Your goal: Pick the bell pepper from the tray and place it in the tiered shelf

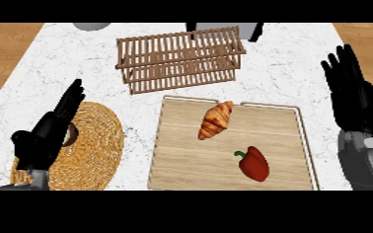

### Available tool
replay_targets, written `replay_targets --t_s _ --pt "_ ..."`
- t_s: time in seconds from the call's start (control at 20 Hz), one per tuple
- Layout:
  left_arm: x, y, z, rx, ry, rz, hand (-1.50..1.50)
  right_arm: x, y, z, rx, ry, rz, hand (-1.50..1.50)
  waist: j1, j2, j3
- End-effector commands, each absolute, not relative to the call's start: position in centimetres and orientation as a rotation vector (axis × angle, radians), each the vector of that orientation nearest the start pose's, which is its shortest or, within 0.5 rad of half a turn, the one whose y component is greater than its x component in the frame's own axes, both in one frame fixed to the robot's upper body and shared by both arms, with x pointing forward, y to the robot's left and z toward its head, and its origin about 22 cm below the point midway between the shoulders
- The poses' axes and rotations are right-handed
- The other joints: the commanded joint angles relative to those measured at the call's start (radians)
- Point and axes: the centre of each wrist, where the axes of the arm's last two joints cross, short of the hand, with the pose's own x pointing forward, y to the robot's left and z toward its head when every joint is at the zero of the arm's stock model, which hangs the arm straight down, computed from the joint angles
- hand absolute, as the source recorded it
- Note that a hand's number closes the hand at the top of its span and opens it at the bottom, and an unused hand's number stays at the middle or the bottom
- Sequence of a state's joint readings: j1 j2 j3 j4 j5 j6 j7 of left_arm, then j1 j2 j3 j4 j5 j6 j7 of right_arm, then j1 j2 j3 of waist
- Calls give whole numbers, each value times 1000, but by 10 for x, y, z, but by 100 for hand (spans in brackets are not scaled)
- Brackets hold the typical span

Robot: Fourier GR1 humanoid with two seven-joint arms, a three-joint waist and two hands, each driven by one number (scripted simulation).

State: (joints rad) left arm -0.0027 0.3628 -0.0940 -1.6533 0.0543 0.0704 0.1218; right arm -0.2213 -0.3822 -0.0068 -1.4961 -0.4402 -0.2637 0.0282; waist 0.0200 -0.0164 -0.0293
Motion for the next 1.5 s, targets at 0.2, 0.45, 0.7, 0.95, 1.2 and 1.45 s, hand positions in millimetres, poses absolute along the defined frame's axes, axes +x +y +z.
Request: replay_targets --t_s 0.2,0.45,0.7,0.95,1.2,1.45 --pt "258 273 66 218 -1668 -129 0 289 -192 102 562 -1723 603 150 90 14 29" --pt "256 264 59 206 -1626 5 0 289 -179 70 797 -1557 670 -150 22 22 31" --pt "252 269 51 227 -1607 37 0 315 -214 107 985 -1591 911 -150 2 18 30" --pt "259 265 54 225 -1612 19 0 318 -234 175 803 -1539 1406 -150 -10 14 29" --pt "259 279 48 264 -1588 41 0 292 -221 231 576 -1543 1778 -150 -27 10 29" --pt "246 282 53 254 -1587 36 0 246 -196 247 238 -1608 2004 -150 -24 3 30"
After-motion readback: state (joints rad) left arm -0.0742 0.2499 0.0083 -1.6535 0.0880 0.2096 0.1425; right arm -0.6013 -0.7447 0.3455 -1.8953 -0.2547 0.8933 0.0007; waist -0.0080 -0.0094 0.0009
